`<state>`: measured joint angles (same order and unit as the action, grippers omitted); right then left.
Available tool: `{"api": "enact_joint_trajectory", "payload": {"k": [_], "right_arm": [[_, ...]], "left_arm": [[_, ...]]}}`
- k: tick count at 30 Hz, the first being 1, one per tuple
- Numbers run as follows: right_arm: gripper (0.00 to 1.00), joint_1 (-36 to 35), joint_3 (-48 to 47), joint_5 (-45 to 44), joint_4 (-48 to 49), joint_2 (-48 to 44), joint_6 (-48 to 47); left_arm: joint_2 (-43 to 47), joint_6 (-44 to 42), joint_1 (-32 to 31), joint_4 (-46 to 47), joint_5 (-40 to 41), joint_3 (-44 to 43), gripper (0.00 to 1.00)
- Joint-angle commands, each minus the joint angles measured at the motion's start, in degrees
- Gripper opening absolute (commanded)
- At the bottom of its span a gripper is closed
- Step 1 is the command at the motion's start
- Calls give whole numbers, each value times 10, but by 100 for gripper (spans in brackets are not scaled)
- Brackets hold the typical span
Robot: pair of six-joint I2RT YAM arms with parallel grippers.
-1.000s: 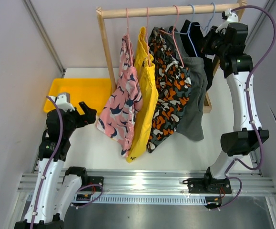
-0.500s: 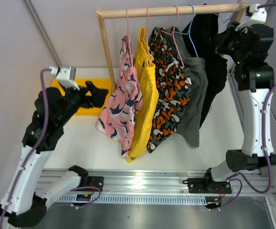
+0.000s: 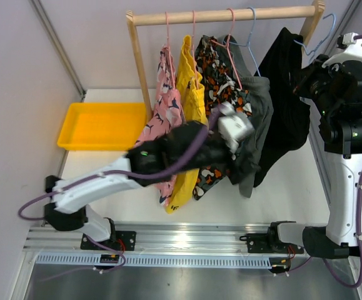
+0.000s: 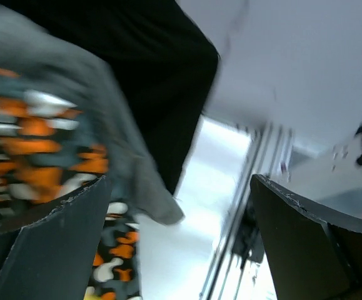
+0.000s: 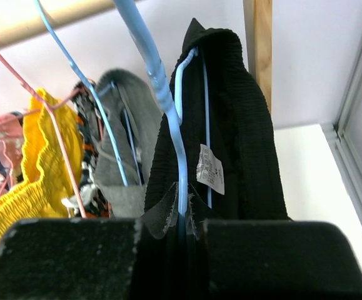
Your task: Remove the shorts from the hanger
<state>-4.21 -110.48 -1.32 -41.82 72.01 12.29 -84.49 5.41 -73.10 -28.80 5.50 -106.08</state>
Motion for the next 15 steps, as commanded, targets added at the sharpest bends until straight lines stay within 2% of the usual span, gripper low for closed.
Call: {"api": "enact_joint_trajectory", "payload": {"k": [1, 5, 15], "right_arm": [[0, -2, -16, -11, -6, -19, 10], [0, -12, -12, -17, -20, -41, 15], [0, -13, -7, 38, -41, -62, 40]], "left_arm": [[-45, -28, -53, 63, 22, 10, 99], [-102, -22, -85, 96, 29, -1, 99], [-180, -29, -89, 146, 56, -26, 99]]}}
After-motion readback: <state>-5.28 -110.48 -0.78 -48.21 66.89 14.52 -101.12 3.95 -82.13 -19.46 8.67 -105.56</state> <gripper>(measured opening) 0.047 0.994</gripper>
